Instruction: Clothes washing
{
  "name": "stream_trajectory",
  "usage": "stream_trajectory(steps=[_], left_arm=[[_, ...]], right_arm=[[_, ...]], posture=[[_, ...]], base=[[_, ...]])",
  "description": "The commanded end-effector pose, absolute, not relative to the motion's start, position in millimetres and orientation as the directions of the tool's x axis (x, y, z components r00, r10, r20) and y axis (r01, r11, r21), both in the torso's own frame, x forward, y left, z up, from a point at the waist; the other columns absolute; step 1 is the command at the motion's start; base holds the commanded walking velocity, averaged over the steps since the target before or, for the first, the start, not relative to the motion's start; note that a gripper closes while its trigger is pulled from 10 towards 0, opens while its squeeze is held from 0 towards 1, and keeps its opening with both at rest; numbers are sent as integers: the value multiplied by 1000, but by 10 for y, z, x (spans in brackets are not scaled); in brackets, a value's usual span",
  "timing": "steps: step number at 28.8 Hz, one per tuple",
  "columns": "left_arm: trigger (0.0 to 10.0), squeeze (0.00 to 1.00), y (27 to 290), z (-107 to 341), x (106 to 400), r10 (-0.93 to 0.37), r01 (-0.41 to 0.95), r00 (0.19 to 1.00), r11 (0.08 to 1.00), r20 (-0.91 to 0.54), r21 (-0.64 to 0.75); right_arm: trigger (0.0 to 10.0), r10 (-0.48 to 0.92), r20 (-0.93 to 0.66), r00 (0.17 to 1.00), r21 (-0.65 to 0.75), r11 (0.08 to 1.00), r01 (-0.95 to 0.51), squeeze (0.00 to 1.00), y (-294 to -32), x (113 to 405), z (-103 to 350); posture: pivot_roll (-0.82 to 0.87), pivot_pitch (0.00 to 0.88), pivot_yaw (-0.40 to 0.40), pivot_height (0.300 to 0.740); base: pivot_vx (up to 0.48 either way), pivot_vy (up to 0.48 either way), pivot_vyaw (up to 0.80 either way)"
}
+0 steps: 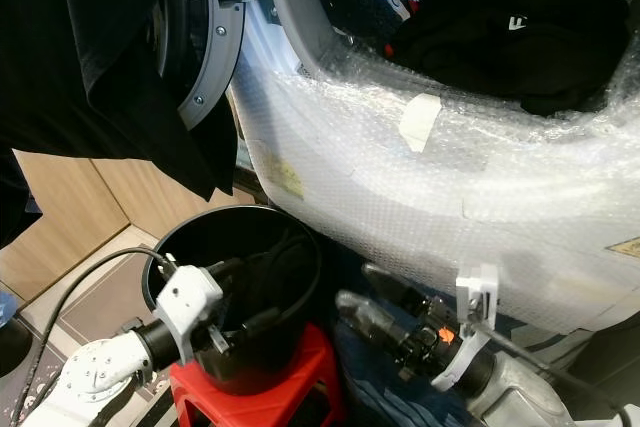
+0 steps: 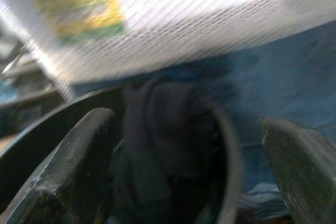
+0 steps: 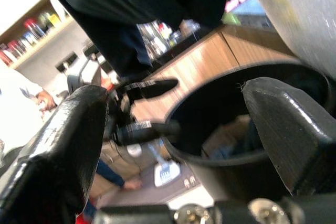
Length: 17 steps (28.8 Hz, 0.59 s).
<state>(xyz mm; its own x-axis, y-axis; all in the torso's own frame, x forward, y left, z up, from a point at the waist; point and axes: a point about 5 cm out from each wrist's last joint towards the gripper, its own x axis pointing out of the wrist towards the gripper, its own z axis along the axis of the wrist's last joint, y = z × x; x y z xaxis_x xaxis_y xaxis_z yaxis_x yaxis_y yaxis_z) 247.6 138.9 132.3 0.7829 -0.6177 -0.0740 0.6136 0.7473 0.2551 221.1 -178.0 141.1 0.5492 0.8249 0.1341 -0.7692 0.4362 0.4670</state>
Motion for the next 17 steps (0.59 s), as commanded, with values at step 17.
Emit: stream_trajectory(steps=[17], left_arm=[[10000,0,1813,954,3030,-435,456,889,868,-142,196]], right_arm=[[10000,804,13,594,366,549,-751,0,-1808,2122,1188]], posture=[[-93,120,43,740]], base=[[0,0,0]])
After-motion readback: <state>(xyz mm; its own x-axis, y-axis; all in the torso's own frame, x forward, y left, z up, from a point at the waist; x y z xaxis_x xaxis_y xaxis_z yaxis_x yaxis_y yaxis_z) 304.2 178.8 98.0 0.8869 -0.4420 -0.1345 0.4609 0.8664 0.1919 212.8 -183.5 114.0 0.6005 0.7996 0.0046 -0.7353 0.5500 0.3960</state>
